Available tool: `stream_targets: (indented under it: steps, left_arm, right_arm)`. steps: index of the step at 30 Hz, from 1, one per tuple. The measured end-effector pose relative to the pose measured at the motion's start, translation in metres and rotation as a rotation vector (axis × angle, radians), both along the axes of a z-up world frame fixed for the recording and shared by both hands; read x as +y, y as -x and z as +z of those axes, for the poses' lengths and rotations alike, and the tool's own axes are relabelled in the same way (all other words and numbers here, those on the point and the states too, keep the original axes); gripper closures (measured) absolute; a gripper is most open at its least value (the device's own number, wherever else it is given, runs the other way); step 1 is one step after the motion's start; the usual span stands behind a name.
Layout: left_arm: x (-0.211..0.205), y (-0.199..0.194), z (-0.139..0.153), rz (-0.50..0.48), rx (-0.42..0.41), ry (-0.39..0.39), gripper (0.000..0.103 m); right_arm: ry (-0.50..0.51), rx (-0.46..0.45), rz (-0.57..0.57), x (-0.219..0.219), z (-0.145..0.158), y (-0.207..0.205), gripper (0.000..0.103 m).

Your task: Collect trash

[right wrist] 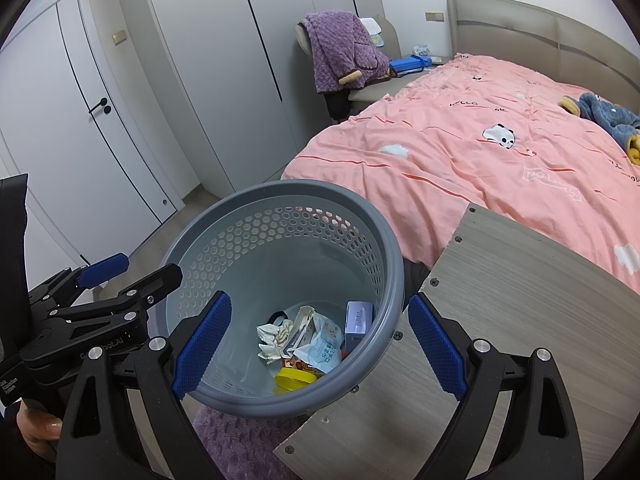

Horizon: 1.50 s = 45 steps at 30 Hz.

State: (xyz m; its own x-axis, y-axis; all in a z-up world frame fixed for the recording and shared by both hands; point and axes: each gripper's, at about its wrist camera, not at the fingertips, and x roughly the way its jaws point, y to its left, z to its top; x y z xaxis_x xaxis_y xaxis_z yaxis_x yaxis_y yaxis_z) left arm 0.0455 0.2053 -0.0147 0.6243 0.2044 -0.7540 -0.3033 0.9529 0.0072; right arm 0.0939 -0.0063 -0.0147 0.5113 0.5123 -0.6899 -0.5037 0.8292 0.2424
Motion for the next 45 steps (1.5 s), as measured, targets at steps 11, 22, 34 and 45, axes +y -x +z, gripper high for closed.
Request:
stream_targets:
  steps: [11,22,34,45]
  left_arm:
    - [0.0005,0.0008,-0.0012,0.006,0.005,-0.006,0.019]
    - [-0.0005,0.0027,0.0003,0.008,-0.001,-0.015,0.02]
    - [-0.0006,0.0023,0.0015,0.005,-0.005,-0.019,0.02]
    - [-0.0016,0.0026,0.0021,0.005,-0.006,-0.017,0.02]
  right_arm:
    - [0.001,-0.003,-0.001,-0.0015,0.0005,0.0,0.015]
    - [0.0,-0.003,-0.001,-0.0015,0.0006,0.0002,0.015]
    - [0.0,-0.003,-0.001,-0.0013,0.0002,0.0004,0.015]
    - [0.0,-0.004,-0.001,-0.0014,0.0,0.0005,0.015]
